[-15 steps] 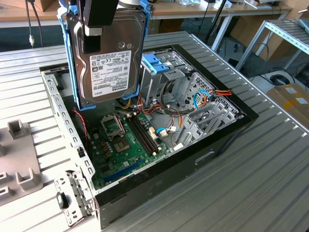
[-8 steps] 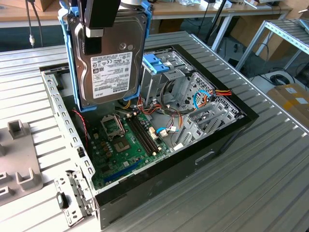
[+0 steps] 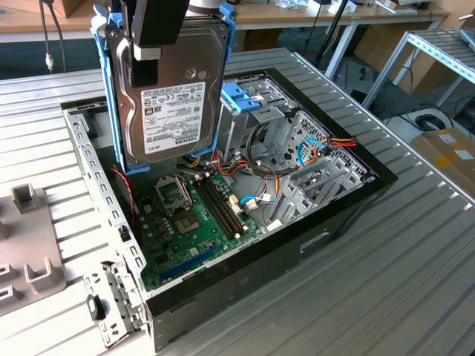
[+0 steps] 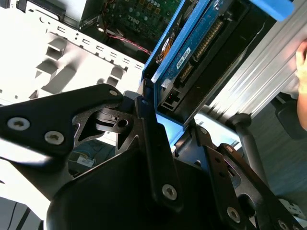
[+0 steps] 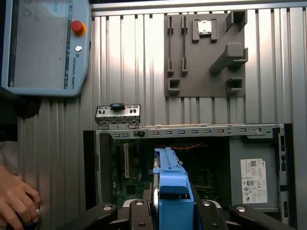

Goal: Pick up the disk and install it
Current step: 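Pick up the disk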

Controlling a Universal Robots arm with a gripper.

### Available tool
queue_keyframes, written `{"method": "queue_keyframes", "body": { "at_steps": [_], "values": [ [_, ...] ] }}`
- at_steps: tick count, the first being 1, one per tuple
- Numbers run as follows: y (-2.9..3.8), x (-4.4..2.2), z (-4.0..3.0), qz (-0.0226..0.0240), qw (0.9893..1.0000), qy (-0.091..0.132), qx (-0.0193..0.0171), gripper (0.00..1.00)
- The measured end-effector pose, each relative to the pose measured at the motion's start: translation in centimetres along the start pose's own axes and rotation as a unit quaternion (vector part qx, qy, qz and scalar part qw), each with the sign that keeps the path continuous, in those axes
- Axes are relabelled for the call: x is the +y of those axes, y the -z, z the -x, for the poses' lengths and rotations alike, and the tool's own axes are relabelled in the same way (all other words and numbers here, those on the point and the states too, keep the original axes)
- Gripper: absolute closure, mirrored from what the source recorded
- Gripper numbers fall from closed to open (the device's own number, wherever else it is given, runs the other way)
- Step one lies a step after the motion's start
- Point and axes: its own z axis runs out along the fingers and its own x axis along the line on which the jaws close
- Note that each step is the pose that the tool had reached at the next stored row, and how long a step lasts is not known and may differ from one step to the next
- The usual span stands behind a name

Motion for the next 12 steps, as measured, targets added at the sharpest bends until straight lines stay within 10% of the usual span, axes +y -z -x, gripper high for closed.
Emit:
{"method": "queue_keyframes", "body": {
  "at_steps": [8,11,12],
  "values": [
    [-0.05,-0.09,-0.85,0.0001,1.0,0.0,-0.0045,0.63],
    [-0.06,-0.12,-1.05,0.0007,0.9996,0.001,-0.0297,0.63],
    [-0.07,-0.13,-1.17,0.0009,0.999,0.002,-0.0444,0.63]
  ]
}}
